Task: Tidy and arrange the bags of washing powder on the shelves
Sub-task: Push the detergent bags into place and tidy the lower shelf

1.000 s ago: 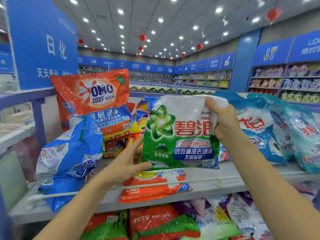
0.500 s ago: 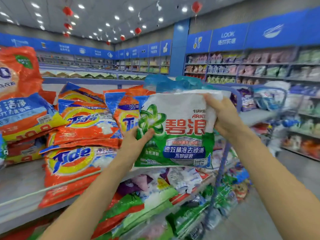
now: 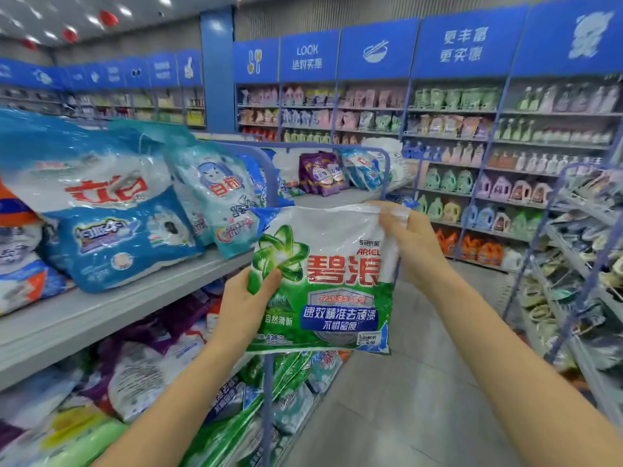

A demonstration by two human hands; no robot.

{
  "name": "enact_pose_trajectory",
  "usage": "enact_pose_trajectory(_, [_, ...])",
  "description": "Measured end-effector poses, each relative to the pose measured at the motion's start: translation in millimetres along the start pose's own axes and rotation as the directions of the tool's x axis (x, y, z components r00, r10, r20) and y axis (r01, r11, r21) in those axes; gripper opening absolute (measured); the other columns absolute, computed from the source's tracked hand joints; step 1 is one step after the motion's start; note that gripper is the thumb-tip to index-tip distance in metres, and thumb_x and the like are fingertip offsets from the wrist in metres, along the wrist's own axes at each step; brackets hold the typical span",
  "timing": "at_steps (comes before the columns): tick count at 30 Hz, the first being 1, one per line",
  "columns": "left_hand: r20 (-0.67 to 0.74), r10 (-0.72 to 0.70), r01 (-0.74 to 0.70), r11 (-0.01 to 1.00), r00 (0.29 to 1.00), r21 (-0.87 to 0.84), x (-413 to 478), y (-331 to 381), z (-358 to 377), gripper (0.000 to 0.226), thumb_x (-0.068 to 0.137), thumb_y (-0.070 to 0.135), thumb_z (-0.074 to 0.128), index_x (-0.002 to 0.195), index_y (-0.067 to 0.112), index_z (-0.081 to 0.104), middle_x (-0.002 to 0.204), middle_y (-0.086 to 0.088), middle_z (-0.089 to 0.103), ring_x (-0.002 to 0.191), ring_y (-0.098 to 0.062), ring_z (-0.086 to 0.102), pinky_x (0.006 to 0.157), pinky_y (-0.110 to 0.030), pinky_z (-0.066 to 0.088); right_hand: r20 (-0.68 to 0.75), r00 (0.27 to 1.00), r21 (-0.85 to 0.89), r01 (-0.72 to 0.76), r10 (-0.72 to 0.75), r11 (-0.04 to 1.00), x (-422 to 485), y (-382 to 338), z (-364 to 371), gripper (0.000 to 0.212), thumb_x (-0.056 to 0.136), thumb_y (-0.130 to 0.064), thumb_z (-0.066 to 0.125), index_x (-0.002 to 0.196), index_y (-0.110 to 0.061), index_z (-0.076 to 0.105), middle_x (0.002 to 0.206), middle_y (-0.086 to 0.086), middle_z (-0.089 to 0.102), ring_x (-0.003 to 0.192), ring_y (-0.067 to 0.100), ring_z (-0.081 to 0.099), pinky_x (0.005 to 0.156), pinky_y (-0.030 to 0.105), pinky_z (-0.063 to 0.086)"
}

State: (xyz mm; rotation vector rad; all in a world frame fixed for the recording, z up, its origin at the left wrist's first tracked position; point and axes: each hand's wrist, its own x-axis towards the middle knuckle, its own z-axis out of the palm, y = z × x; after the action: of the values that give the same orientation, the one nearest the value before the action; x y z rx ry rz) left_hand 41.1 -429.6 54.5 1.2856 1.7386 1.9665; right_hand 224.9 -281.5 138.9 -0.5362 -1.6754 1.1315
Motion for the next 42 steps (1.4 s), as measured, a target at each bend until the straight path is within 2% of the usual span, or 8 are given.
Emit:
enact_pose_trajectory(9, [-0.049,-0.077,0.077,0.997,0.996,-0.015,70.9,-37.2,145.0,0.046,0.066,0.068,0.050,0.079,0.025,0.062,0.072,0.008,0.070,0.071,-0.008,0.066,0.066,-0.031,0.049,0.047,0.998,-0.104,-0.038,0.043,0.994,67.6,98.7,-115.6,0.029,0.094,-0.026,0.052,0.122,-0.029,0.045,0.102,-0.016,0.067,0.090,-0.002,0.066,0.069,0.014,0.051])
enact_pose_trajectory(13, [-0.083,-0.080,0.077,0.996,0.993,-0.041,120.4,-60.5,184.1,0.076,0.068,0.070,0.049,0.114,0.012,0.063,0.120,-0.009,0.064,0.113,-0.027,0.058,0.101,-0.044,0.043,0.108,0.976,-0.127,-0.173,0.187,0.977,93.7,165.3,-131.6,0.053,0.078,-0.055,0.054,0.126,-0.034,0.044,0.126,0.002,0.058,0.112,0.015,0.059,0.096,0.040,0.048])
enact_pose_trajectory(18, [-0.142,-0.059,0.055,0.998,0.988,-0.028,197.3,-98.3,225.6,0.039,0.073,0.063,0.052,0.066,0.025,0.050,0.058,0.023,0.061,0.058,0.008,0.055,0.054,-0.007,0.041,0.158,0.961,-0.060,-0.221,0.228,0.973,167.4,229.5,-130.6,0.018,0.090,-0.039,0.054,0.108,-0.041,0.054,0.116,-0.012,0.064,0.103,0.008,0.064,0.084,0.027,0.054])
enact_pose_trajectory(22, [-0.064,-0.132,0.124,0.986,0.989,-0.107,274.8,-130.8,257.7,0.076,0.059,0.079,0.054,0.099,0.015,0.063,0.100,-0.009,0.069,0.095,-0.030,0.066,0.083,-0.046,0.055,0.120,0.969,-0.037,-0.215,0.218,0.976,244.5,269.5,-133.5,0.019,0.095,-0.025,0.051,0.113,-0.028,0.055,0.109,-0.008,0.067,0.094,0.009,0.068,0.070,0.022,0.055])
enact_pose_trajectory(26, [-0.065,-0.169,0.160,0.979,0.983,-0.130,353.9,-148.1,281.3,0.036,0.081,0.050,0.061,0.084,0.014,0.062,0.066,0.005,0.072,0.061,-0.015,0.071,0.047,-0.025,0.054,0.123,0.968,-0.039,-0.214,0.217,0.976,322.9,297.8,-132.5,0.026,0.094,-0.030,0.051,0.120,-0.026,0.053,0.122,-0.006,0.062,0.111,0.010,0.060,0.090,0.032,0.052])
enact_pose_trajectory(30, [-0.088,-0.178,0.166,0.977,0.980,-0.133,414.9,-160.6,297.7,0.019,0.088,0.043,0.059,0.081,0.026,0.056,0.058,0.023,0.067,0.052,0.003,0.064,0.039,-0.010,0.044,0.168,0.966,-0.025,-0.196,0.197,0.980,393.1,321.7,-123.7,0.014,0.095,-0.027,0.050,0.104,-0.037,0.054,0.095,-0.025,0.068,0.091,-0.005,0.065,0.068,0.012,0.051])
enact_pose_trajectory(38, [-0.274,-0.299,0.300,0.953,0.914,-0.039,529.2,-202.4,305.8,0.081,0.084,0.060,0.054,0.145,0.013,0.032,0.150,-0.005,0.036,0.131,-0.024,0.040,0.103,-0.042,0.035,0.331,0.933,0.110,-0.190,0.144,0.976,540.3,396.6,-76.7,0.013,0.096,-0.023,0.049,0.106,-0.030,0.056,0.103,-0.012,0.067,0.085,0.001,0.068,0.065,0.016,0.053])
enact_pose_trajectory(42, [-0.395,-0.316,0.332,0.943,0.862,-0.031,591.8,-221.7,306.3,0.075,0.086,0.057,0.053,0.143,0.012,0.036,0.146,-0.007,0.041,0.128,-0.027,0.044,0.105,-0.039,0.039,0.461,0.882,0.170,-0.196,0.098,0.966,625.3,432.1,-44.5,0.017,0.096,-0.021,0.050,0.111,-0.027,0.055,0.108,-0.006,0.067,0.088,0.007,0.068,0.065,0.021,0.055])
